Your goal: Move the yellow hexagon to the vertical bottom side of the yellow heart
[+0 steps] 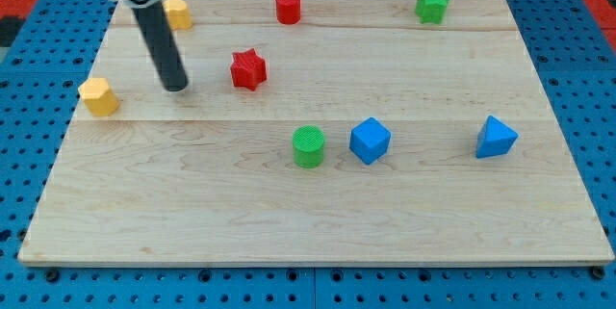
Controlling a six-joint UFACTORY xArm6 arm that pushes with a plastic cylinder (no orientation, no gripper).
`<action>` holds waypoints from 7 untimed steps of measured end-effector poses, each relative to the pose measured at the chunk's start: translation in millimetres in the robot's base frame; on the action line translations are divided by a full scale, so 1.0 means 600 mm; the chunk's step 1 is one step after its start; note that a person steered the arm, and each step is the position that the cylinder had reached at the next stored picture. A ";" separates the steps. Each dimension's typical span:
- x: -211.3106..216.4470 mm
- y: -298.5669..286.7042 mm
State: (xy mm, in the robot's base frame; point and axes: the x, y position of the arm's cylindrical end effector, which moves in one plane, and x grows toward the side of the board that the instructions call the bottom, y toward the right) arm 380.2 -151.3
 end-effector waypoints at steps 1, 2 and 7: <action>-0.034 -0.141; -0.036 -0.255; 0.002 -0.256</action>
State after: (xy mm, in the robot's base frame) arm 381.1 -304.9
